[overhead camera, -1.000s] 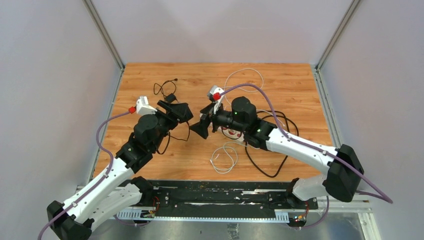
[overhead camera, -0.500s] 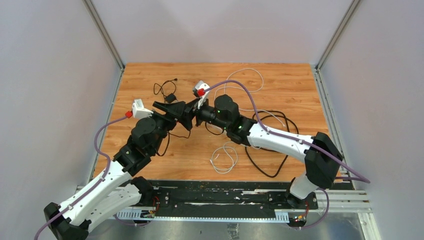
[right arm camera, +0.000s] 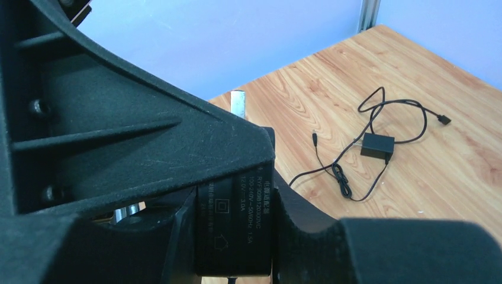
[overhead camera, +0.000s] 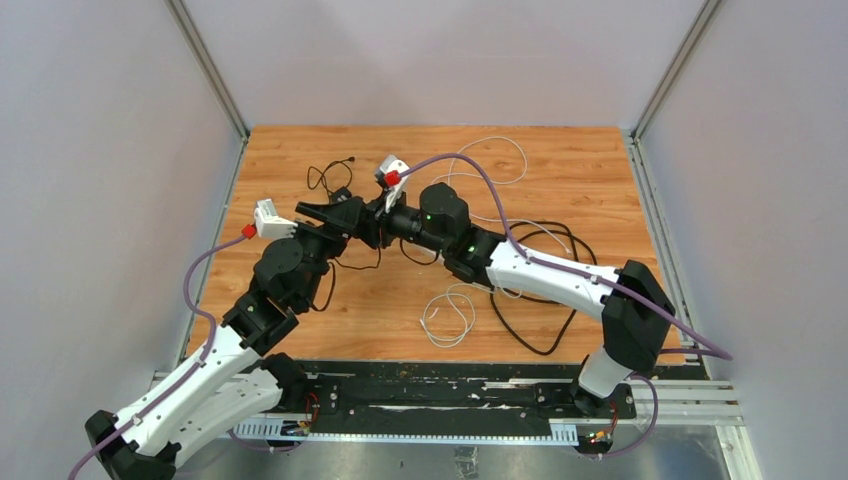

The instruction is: Insert the plug

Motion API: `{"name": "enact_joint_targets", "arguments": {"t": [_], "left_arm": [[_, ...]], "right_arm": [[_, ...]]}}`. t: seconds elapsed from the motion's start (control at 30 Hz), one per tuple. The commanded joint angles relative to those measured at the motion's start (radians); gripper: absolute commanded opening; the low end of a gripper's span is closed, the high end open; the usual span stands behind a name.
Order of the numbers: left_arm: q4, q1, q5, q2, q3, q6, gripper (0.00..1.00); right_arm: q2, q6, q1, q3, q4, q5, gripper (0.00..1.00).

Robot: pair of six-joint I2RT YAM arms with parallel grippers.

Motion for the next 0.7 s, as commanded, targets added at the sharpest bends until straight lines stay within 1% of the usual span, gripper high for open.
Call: {"name": "enact_joint_targets", "arguments": {"t": [0.0,0.03,0.07,0.13,0.17,0.2,0.3,0.33,0.4,0.47,0.57,0.6,0.67], "left_arm": [[0.06,-0.015,-0.003,-0.02,-0.005,-0.006,0.15],[0.067,-0.015,0.003,-0.019,-0.005,0.0,0.24],[0.072,-0.016,0.009,-0.017,-0.006,0.012,0.36],[0.069,-0.016,0.025,-0.015,0.002,0.047,0.73],[0.067,-0.015,0.031,-0.018,0.005,0.074,0.95],[0.066,-0.016,0.035,-0.024,0.007,0.092,0.99],[0.063,-0.016,0.04,-0.062,0.0,0.143,1.0],[0.045,-0.016,0.037,-0.077,0.0,0.158,1.0],[-0.051,-0.016,0.006,-0.111,0.026,0.186,1.0],[-0.144,-0.015,-0.032,-0.139,0.063,0.229,1.0],[-0.251,-0.015,-0.057,-0.158,0.117,0.303,1.0],[-0.277,-0.015,-0.054,-0.158,0.13,0.339,1.0],[-0.339,-0.015,-0.066,-0.139,0.152,0.385,1.0]], "right_arm": [[0.014,-0.028,-0.001,0.039,0.009,0.006,0.03],[0.012,-0.027,-0.001,0.037,0.007,0.011,0.0],[0.011,-0.031,-0.003,0.037,0.0,0.011,0.0],[0.006,-0.044,-0.01,0.042,-0.027,0.007,0.0],[0.003,-0.047,-0.018,0.042,-0.047,0.009,0.0],[-0.003,-0.052,-0.028,0.039,-0.062,0.006,0.0],[-0.032,-0.08,-0.078,0.014,-0.098,-0.035,0.0],[-0.043,-0.081,-0.107,0.009,-0.111,-0.07,0.0],[-0.061,-0.077,-0.166,-0.002,-0.141,-0.142,0.0],[-0.075,-0.14,-0.219,-0.003,-0.165,-0.261,0.0],[-0.072,-0.281,-0.299,0.037,-0.269,-0.47,0.0],[-0.065,-0.332,-0.327,0.059,-0.315,-0.57,0.0],[-0.038,-0.378,-0.389,0.096,-0.376,-0.76,0.0]]}}
